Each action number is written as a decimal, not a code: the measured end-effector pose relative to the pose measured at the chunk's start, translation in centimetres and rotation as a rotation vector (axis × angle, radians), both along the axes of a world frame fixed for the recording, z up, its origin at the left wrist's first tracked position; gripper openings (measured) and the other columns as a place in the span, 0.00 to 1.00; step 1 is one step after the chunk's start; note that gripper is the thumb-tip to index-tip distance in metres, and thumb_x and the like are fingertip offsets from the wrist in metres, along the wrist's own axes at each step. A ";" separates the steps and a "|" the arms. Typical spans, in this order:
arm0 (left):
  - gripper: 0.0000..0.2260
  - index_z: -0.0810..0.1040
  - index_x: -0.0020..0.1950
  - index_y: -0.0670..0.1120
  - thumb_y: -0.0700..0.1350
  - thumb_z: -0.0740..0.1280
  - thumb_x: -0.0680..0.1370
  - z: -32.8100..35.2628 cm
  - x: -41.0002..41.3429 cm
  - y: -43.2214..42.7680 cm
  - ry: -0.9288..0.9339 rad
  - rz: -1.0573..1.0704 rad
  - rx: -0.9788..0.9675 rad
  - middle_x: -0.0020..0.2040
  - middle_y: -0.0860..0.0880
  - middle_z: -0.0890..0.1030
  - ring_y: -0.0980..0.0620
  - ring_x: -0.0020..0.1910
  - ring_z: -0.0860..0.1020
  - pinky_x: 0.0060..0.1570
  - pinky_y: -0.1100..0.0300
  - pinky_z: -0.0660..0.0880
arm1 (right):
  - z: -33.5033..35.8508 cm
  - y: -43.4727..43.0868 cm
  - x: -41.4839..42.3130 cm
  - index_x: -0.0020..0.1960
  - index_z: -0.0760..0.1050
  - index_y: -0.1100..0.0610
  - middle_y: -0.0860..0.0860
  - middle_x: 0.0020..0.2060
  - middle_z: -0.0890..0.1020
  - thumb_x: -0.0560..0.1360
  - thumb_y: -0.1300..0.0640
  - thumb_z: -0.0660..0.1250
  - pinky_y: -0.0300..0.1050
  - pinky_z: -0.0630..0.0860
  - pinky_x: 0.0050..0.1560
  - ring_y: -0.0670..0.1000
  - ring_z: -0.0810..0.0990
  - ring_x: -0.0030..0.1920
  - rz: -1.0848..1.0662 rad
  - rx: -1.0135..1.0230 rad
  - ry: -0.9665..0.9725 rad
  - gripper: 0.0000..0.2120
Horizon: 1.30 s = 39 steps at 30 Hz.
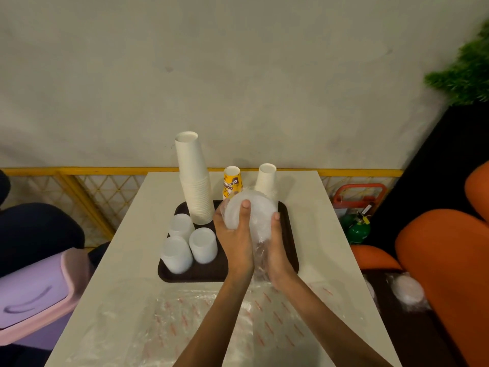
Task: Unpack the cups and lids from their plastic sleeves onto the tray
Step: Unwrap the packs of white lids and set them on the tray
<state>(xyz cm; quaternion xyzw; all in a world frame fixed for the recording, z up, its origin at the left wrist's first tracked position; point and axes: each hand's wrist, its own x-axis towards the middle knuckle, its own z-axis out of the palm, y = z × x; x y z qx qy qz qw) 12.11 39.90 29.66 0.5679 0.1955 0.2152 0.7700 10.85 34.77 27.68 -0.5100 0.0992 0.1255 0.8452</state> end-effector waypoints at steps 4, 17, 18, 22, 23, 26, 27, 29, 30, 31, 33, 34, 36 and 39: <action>0.17 0.66 0.59 0.56 0.45 0.69 0.75 -0.2 0.3 1.6 -0.029 -0.036 0.036 0.57 0.55 0.73 0.54 0.57 0.73 0.52 0.65 0.73 | -1.2 -0.8 0.1 0.73 0.62 0.47 0.48 0.69 0.71 0.53 0.18 0.61 0.55 0.61 0.73 0.49 0.68 0.69 0.123 -0.106 -0.046 0.55; 0.28 0.60 0.71 0.57 0.61 0.62 0.73 -0.7 -1.4 -1.4 -0.063 -0.150 0.158 0.60 0.66 0.68 0.75 0.55 0.70 0.51 0.77 0.67 | 0.4 -0.3 1.2 0.62 0.68 0.40 0.39 0.57 0.76 0.77 0.35 0.54 0.42 0.71 0.59 0.41 0.77 0.54 -0.179 -0.170 -0.180 0.18; 0.29 0.58 0.72 0.57 0.64 0.62 0.74 -1.2 -1.7 -1.5 -0.053 -0.172 0.185 0.64 0.64 0.67 0.70 0.60 0.69 0.55 0.74 0.66 | 0.4 -0.4 1.1 0.64 0.68 0.40 0.42 0.59 0.76 0.76 0.35 0.56 0.44 0.72 0.60 0.43 0.77 0.54 -0.194 -0.166 -0.170 0.20; 0.33 0.60 0.69 0.61 0.69 0.61 0.67 -3.9 -1.9 -0.2 -0.018 -0.264 0.377 0.64 0.55 0.68 0.54 0.65 0.69 0.62 0.58 0.72 | 0.8 -1.6 1.9 0.54 0.72 0.44 0.49 0.53 0.78 0.64 0.35 0.66 0.56 0.78 0.54 0.53 0.78 0.54 -0.307 -0.009 -0.036 0.23; 0.34 0.60 0.69 0.60 0.69 0.62 0.65 -3.8 -1.9 0.3 -0.013 -0.294 0.370 0.64 0.54 0.68 0.54 0.65 0.70 0.63 0.55 0.73 | 0.8 -2.1 2.2 0.53 0.71 0.46 0.49 0.51 0.78 0.65 0.36 0.65 0.55 0.78 0.51 0.53 0.79 0.52 -0.289 -0.029 -0.026 0.21; 0.37 0.63 0.69 0.55 0.66 0.67 0.63 -2.5 -1.1 1.3 -0.081 -0.340 0.256 0.64 0.53 0.72 0.59 0.62 0.74 0.55 0.65 0.75 | 0.9 -3.2 2.5 0.51 0.72 0.47 0.51 0.51 0.79 0.67 0.36 0.67 0.55 0.78 0.53 0.54 0.79 0.53 -0.230 -0.064 -0.058 0.20; 0.37 0.64 0.69 0.54 0.65 0.67 0.63 -1.9 -0.9 1.4 -0.109 -0.345 0.246 0.63 0.54 0.73 0.62 0.60 0.74 0.53 0.68 0.75 | 0.9 -3.4 2.5 0.51 0.73 0.48 0.52 0.52 0.80 0.68 0.36 0.67 0.54 0.77 0.54 0.54 0.80 0.53 -0.227 -0.061 -0.044 0.19; 0.37 0.64 0.69 0.54 0.64 0.68 0.63 -1.0 -0.7 1.1 -0.140 -0.350 0.245 0.63 0.58 0.73 0.64 0.61 0.73 0.56 0.68 0.74 | 0.5 -3.1 2.5 0.51 0.73 0.48 0.49 0.48 0.81 0.72 0.39 0.64 0.51 0.78 0.51 0.50 0.81 0.50 -0.229 -0.074 0.003 0.14; 0.37 0.63 0.70 0.55 0.63 0.69 0.64 -0.9 -0.8 0.7 -0.132 -0.343 0.248 0.63 0.60 0.72 0.63 0.62 0.72 0.58 0.68 0.74 | 0.6 -2.8 2.3 0.51 0.74 0.47 0.47 0.46 0.82 0.73 0.40 0.64 0.49 0.78 0.48 0.47 0.82 0.47 -0.219 -0.032 0.017 0.13; 0.36 0.62 0.69 0.58 0.63 0.69 0.64 -0.9 -1.1 0.2 -0.120 -0.329 0.248 0.64 0.60 0.70 0.62 0.63 0.72 0.59 0.68 0.73 | 0.4 -2.5 2.3 0.51 0.75 0.47 0.48 0.47 0.83 0.71 0.37 0.66 0.49 0.79 0.47 0.47 0.83 0.47 -0.198 0.027 0.027 0.16; 0.36 0.59 0.69 0.59 0.64 0.68 0.64 -1.2 -1.7 -0.7 -0.114 -0.286 0.257 0.64 0.62 0.68 0.64 0.63 0.70 0.59 0.70 0.71 | 0.0 -2.3 2.4 0.56 0.76 0.47 0.51 0.55 0.81 0.60 0.29 0.71 0.57 0.76 0.57 0.52 0.81 0.55 -0.159 0.112 0.026 0.31; 0.36 0.59 0.69 0.59 0.65 0.67 0.63 -1.5 -2.0 -1.1 -0.121 -0.265 0.267 0.64 0.63 0.67 0.67 0.62 0.69 0.58 0.73 0.69 | -0.1 -2.2 2.3 0.58 0.75 0.47 0.53 0.58 0.80 0.55 0.29 0.74 0.60 0.74 0.61 0.55 0.79 0.58 -0.174 0.189 0.028 0.37; 0.35 0.60 0.67 0.59 0.64 0.67 0.63 -1.9 -2.5 -1.7 -0.130 -0.256 0.291 0.64 0.67 0.65 0.76 0.60 0.66 0.55 0.79 0.66 | -0.3 -2.7 2.2 0.60 0.74 0.48 0.55 0.56 0.81 0.48 0.30 0.77 0.62 0.75 0.59 0.58 0.80 0.58 -0.167 0.311 0.045 0.44; 0.30 0.60 0.65 0.62 0.57 0.70 0.67 -2.6 -3.1 -2.2 -0.126 -0.234 0.332 0.63 0.69 0.63 0.80 0.59 0.63 0.54 0.83 0.64 | 0.2 -3.3 1.6 0.65 0.69 0.49 0.57 0.59 0.77 0.46 0.31 0.78 0.62 0.75 0.58 0.59 0.77 0.59 -0.101 0.401 0.112 0.52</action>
